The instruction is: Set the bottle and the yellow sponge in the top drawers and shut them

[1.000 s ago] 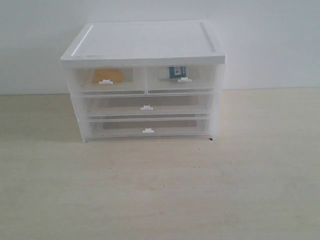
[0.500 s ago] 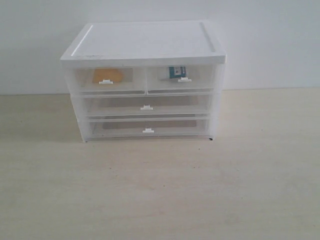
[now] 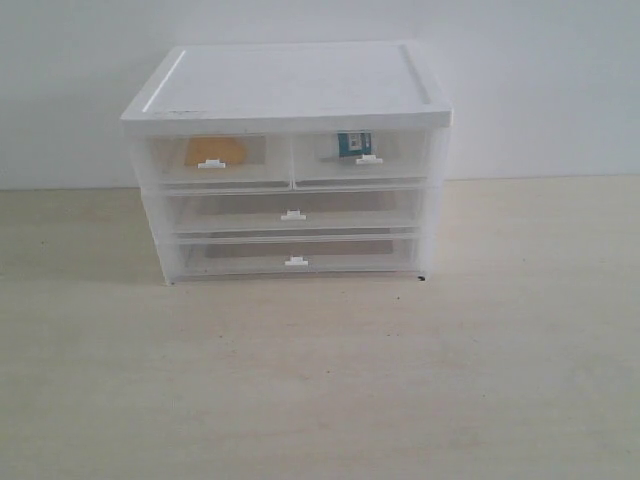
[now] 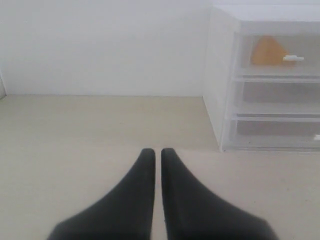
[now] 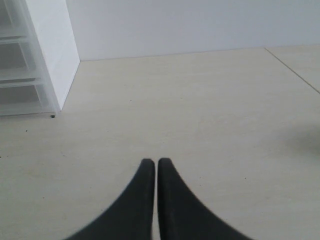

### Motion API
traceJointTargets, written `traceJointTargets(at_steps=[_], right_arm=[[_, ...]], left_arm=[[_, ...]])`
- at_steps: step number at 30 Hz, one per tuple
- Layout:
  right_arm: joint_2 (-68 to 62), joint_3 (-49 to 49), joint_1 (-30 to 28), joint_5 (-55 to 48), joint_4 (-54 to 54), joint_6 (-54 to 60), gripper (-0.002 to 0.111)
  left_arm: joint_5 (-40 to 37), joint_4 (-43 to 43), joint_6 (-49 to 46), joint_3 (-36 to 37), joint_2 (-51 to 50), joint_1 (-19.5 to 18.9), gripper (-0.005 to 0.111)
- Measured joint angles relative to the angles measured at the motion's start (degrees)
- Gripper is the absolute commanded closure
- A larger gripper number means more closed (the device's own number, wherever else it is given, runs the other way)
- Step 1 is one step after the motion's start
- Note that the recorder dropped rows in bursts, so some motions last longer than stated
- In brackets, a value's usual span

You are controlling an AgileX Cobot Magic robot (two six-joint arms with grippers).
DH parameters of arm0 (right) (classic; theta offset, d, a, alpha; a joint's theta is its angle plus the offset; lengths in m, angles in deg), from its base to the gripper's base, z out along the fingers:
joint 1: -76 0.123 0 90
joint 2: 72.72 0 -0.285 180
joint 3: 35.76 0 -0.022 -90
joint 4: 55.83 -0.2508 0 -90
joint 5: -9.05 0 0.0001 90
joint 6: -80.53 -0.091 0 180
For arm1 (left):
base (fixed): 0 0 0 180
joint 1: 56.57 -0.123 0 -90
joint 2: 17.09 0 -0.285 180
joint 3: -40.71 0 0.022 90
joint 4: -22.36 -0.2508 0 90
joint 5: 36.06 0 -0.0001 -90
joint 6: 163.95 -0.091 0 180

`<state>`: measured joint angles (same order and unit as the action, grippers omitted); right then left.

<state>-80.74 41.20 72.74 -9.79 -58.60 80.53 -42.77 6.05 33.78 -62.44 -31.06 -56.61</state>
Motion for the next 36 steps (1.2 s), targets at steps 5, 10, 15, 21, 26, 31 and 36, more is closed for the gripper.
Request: traceJointTargets(at_steps=[5, 10, 15, 21, 26, 31, 36], right_arm=[[0.0, 0.0, 0.0, 0.0, 0.0, 0.0, 0.108], [0.0, 0.0, 0.0, 0.0, 0.0, 0.0, 0.108], [0.0, 0.0, 0.0, 0.0, 0.0, 0.0, 0.108], [0.0, 0.0, 0.0, 0.0, 0.0, 0.0, 0.108], [0.0, 0.0, 0.0, 0.0, 0.0, 0.0, 0.108], [0.0, 0.0, 0.0, 0.0, 0.0, 0.0, 0.108], [0.0, 0.0, 0.0, 0.0, 0.0, 0.0, 0.108]], left_arm=[[0.3, 0.0, 0.0, 0.1, 0.1, 0.0, 0.102], [0.6, 7.0, -4.2, 0.1, 4.9, 0.0, 0.102], [-0.3, 11.2, -9.7, 0.1, 5.9, 0.0, 0.102], [-1.6, 12.1, -11.0, 0.1, 6.0, 0.0, 0.102], [-3.1, 14.3, -13.6, 0.1, 6.0, 0.0, 0.102], [-6.5, 14.8, -14.4, 0.1, 6.0, -2.1, 0.102], [-9.5, 15.1, -14.4, 0.1, 6.0, -3.4, 0.102]])
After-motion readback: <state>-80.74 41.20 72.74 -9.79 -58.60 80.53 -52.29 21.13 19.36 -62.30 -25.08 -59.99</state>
